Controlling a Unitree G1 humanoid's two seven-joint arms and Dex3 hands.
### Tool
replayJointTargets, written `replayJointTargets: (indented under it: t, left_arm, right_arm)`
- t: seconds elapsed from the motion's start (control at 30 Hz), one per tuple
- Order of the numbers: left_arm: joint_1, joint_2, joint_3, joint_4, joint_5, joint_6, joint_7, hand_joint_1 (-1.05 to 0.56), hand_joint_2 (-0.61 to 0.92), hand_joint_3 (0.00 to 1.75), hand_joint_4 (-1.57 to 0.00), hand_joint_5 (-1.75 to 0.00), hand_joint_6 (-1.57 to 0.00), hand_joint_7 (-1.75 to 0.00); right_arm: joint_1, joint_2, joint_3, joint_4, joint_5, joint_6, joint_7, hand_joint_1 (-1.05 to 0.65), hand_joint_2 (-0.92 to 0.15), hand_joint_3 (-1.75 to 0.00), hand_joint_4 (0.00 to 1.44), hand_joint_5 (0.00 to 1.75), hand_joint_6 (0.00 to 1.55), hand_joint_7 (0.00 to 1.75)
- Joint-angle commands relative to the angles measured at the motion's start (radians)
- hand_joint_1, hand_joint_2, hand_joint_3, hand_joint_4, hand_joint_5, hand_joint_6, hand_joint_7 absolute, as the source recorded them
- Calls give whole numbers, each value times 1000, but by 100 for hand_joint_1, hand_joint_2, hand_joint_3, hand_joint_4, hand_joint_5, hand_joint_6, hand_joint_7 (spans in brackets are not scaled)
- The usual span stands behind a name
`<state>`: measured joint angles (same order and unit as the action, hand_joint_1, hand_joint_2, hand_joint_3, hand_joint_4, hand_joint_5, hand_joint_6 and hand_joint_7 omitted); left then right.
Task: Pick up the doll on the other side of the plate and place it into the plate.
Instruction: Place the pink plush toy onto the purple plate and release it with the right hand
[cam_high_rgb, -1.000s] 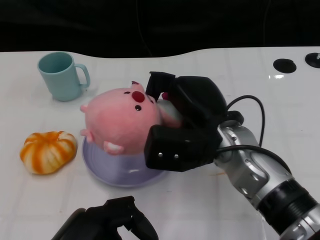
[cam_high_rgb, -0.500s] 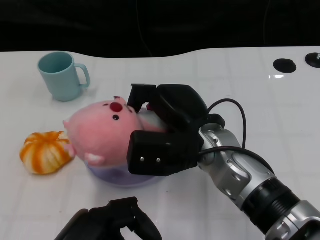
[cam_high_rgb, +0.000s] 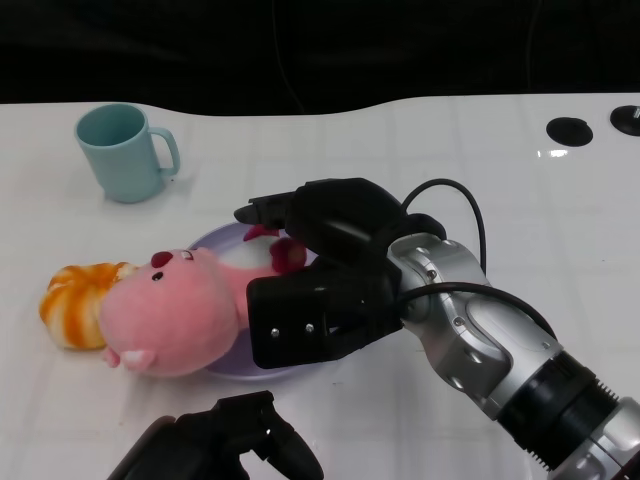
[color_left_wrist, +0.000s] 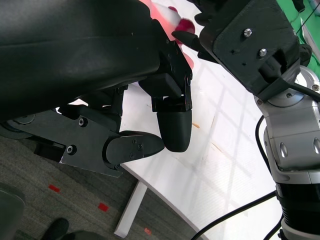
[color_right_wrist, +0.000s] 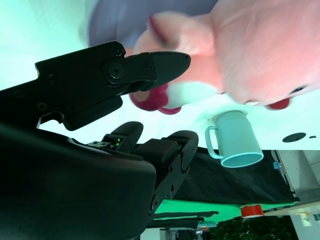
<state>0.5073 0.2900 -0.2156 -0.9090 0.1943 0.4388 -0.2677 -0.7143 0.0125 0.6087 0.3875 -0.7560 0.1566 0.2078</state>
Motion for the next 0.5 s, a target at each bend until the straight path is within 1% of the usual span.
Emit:
replayJointTargets:
  t: [0.03,0.23,0.5]
  left_arm:
    - [-4,-3,14,7,6,0,18,-18,86,54,-62,-155,-62,-117]
    - [-14,4,26,23,3,-13,12,-18,88,54,-62,-154,-61,-118]
    - [-30,-3,31,42,-5,-15,13,-17,88,52,-63,-155,-61,-118]
  right_arm:
    - [17,-36,-9,-73,6,7,40,-72,-92,-25,17,42,36,0]
    - [60,-89,-46,-190,46,-2,98,-72,-92,-28,22,48,40,2]
    - [123,-161,-93,-331,91,-18,148,-70,-92,-31,27,52,44,4]
